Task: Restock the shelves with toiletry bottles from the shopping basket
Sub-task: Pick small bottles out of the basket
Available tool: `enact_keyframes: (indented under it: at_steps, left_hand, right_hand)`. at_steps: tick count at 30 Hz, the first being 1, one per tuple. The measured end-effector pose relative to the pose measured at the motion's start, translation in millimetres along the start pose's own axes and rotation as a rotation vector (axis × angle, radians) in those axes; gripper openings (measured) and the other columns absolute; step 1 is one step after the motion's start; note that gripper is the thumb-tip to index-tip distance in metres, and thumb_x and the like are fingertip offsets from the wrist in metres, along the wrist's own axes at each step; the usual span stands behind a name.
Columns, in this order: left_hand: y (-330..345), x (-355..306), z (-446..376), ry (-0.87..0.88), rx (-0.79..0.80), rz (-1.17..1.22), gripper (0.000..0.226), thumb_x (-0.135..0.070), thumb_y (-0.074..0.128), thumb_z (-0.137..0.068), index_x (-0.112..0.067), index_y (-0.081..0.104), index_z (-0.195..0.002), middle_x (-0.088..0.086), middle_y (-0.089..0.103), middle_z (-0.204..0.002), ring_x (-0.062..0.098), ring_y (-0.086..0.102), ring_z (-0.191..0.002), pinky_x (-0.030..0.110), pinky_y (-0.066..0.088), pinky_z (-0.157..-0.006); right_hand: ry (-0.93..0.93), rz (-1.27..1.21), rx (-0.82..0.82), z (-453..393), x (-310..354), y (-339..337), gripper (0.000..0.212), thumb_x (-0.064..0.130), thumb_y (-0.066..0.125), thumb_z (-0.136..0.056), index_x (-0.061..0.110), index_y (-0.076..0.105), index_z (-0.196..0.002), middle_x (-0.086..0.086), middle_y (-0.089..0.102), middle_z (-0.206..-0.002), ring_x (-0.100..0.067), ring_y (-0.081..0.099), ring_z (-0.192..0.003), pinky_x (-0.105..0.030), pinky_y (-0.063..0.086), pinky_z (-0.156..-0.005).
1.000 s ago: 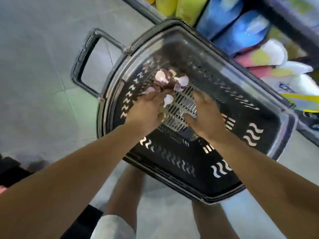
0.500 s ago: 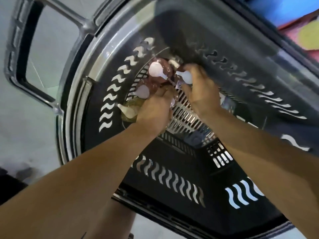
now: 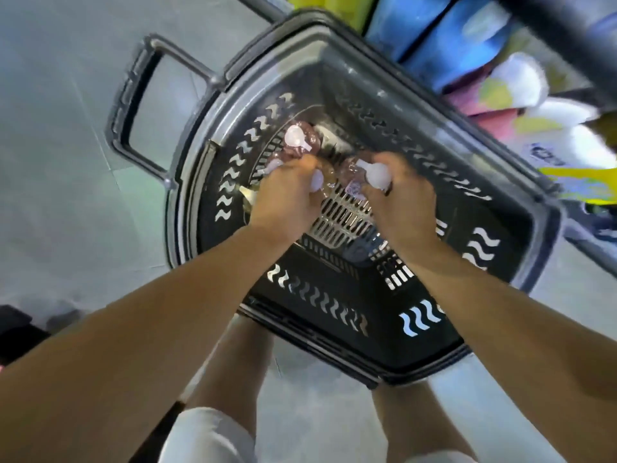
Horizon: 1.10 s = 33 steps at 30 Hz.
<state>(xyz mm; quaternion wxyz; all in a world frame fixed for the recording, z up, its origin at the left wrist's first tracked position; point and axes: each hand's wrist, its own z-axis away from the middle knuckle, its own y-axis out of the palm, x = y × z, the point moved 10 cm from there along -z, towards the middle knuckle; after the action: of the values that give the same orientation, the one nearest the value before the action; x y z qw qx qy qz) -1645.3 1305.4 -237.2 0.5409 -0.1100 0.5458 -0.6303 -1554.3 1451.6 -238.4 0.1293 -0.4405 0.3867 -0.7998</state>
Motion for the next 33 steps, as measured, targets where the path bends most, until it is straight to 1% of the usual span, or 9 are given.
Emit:
enact_keyframes:
  at_steps: [3, 5, 8, 10, 17, 19, 25, 30, 33]
  left_hand:
    - [-67, -39, 12, 0.038, -0.024, -0.035, 0.025, -0.019, 0.062, -0.09, -0.01, 0.059, -0.113, 0.002, 0.056, -0.081, 0.023, 0.058, -0.076, 0.028, 0.04, -0.065]
    - [-118, -72, 22, 0.105, -0.047, -0.041, 0.026, -0.015, 0.068, -0.085, -0.008, 0.062, -0.11, 0.002, 0.056, -0.081, 0.025, 0.063, -0.077, 0.028, 0.045, -0.065]
    - [-194, -127, 43, 0.218, -0.018, -0.045, 0.033, -0.01, 0.06, -0.084, -0.004, 0.06, -0.117, 0.018, 0.065, -0.105, 0.037, 0.063, -0.097, 0.04, 0.048, -0.08]
    - [-250, -163, 59, 0.306, -0.046, 0.002, 0.034, -0.004, 0.058, -0.08, -0.001, 0.061, -0.114, 0.022, 0.065, -0.103, 0.04, 0.06, -0.095, 0.04, 0.041, -0.076]
    - [-426, -268, 106, 0.437, -0.155, 0.075, 0.024, -0.02, 0.059, -0.086, -0.005, 0.059, -0.105, 0.018, 0.068, -0.096, 0.041, 0.062, -0.091, 0.042, 0.048, -0.067]
    - [-468, -295, 121, 0.491, -0.207, 0.07, 0.031, -0.029, 0.057, -0.085, -0.009, 0.058, -0.108, 0.018, 0.068, -0.098, 0.041, 0.062, -0.093, 0.044, 0.049, -0.071]
    - [-577, -374, 159, 0.694, -0.367, 0.033, 0.031, -0.025, 0.065, -0.085, -0.014, 0.061, -0.113, 0.018, 0.07, -0.097, 0.041, 0.063, -0.093, 0.045, 0.049, -0.075]
    - [-648, -434, 199, 0.829, -0.491, 0.119, 0.034, -0.029, 0.065, -0.083, -0.018, 0.063, -0.115, 0.012, 0.071, -0.1, 0.036, 0.063, -0.095, 0.04, 0.05, -0.076]
    - [-680, -465, 218, 0.887, -0.497, 0.175, 0.032, -0.03, 0.065, -0.082, -0.023, 0.062, -0.113, 0.002, 0.069, -0.106, 0.024, 0.062, -0.098, 0.031, 0.048, -0.077]
  right_hand:
    - [0.001, 0.003, -0.019, 19, 37, -59, 0.025, 0.035, 0.066, -0.089, 0.025, 0.062, -0.111, 0.003, 0.071, -0.094, -0.013, 0.063, -0.081, -0.023, 0.038, -0.069]
    - [0.02, -0.06, -0.027, 34, 65, -103, 0.029, 0.034, 0.066, -0.087, 0.023, 0.062, -0.114, 0.001, 0.071, -0.097, -0.02, 0.065, -0.088, -0.031, 0.046, -0.078]
    - [0.082, -0.129, -0.125, 63, 107, -178, 0.03, 0.027, 0.071, -0.083, 0.024, 0.061, -0.111, 0.003, 0.067, -0.086, -0.018, 0.061, -0.077, -0.033, 0.045, -0.07]
    - [0.098, -0.139, -0.198, 80, 138, -227, 0.03, 0.026, 0.072, -0.081, 0.025, 0.061, -0.109, 0.003, 0.065, -0.08, -0.016, 0.059, -0.072, -0.028, 0.038, -0.063]
    - [0.066, -0.167, -0.345, 130, 243, -382, 0.037, 0.038, 0.068, -0.082, 0.025, 0.057, -0.115, 0.001, 0.07, -0.093, -0.021, 0.068, -0.084, -0.039, 0.052, -0.073]
    - [0.048, -0.202, -0.418, 146, 268, -423, 0.036, 0.048, 0.063, -0.079, 0.029, 0.058, -0.109, 0.003, 0.07, -0.09, -0.02, 0.067, -0.083, -0.036, 0.052, -0.073]
    - [-0.023, -0.202, -0.616, 189, 328, -529, 0.036, 0.023, 0.079, -0.074, 0.034, 0.059, -0.102, 0.008, 0.067, -0.08, 0.001, 0.058, -0.064, -0.019, 0.043, -0.065]
    - [-0.105, -0.19, -0.761, 226, 375, -609, 0.037, 0.026, 0.077, -0.073, 0.034, 0.063, -0.107, 0.008, 0.068, -0.079, -0.01, 0.06, -0.068, -0.03, 0.05, -0.068]
    - [-0.165, -0.181, -0.84, 248, 396, -653, 0.032, 0.029, 0.073, -0.076, 0.037, 0.06, -0.103, 0.014, 0.066, -0.079, -0.001, 0.059, -0.068, -0.018, 0.046, -0.061]
